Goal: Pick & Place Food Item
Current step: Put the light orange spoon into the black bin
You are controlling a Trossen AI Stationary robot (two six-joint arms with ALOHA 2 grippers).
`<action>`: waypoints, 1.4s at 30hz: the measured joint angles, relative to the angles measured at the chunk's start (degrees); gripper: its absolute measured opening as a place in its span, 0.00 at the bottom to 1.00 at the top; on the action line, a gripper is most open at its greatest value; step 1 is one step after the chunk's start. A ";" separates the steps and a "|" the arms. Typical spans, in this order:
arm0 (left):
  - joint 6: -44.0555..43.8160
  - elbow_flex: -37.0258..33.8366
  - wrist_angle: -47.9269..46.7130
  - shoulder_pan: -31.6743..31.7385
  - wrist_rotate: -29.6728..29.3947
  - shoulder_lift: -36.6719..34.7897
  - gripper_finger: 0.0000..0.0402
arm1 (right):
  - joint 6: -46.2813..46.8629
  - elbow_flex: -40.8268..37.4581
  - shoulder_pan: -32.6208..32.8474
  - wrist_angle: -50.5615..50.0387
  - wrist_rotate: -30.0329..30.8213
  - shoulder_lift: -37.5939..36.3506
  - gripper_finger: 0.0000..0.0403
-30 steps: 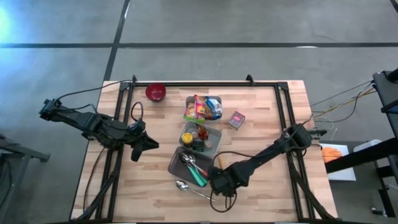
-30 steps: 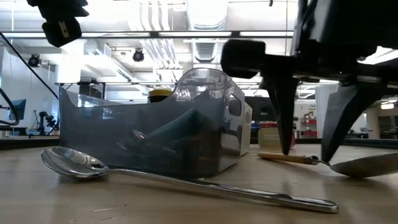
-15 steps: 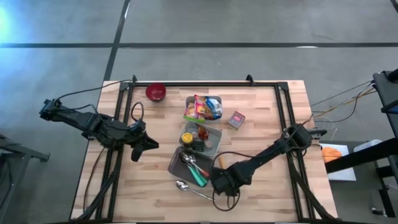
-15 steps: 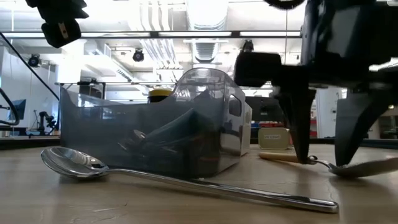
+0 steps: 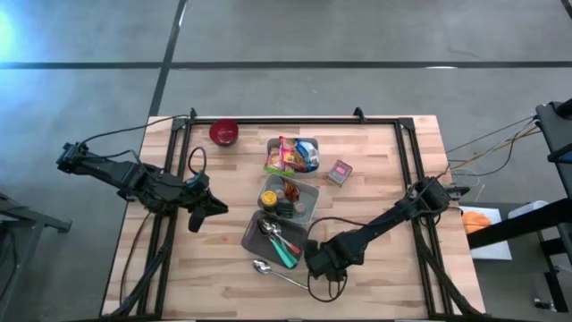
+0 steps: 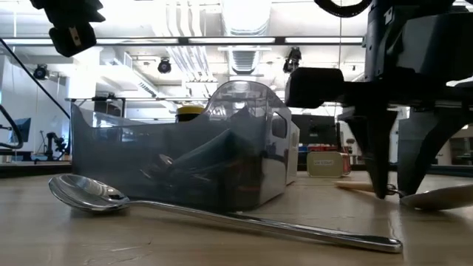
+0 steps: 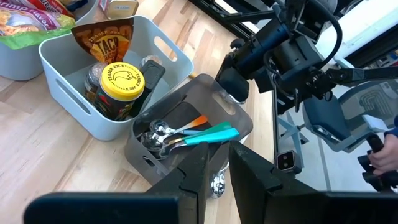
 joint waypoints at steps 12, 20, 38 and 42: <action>0.00 0.00 0.00 0.00 -0.01 0.00 0.17 | 13.03 0.41 -0.08 -2.92 -4.88 -0.07 0.07; 0.00 0.00 0.00 0.00 -0.01 0.00 0.17 | 22.92 2.31 0.60 -4.82 -9.10 -0.62 0.06; 0.00 0.00 -0.22 0.00 -0.01 -0.02 0.17 | 59.21 3.41 1.61 -0.20 -10.62 -11.95 0.06; 0.00 0.00 -0.30 -0.01 0.00 -0.02 0.17 | 71.13 3.44 1.26 5.27 -6.92 -14.52 0.06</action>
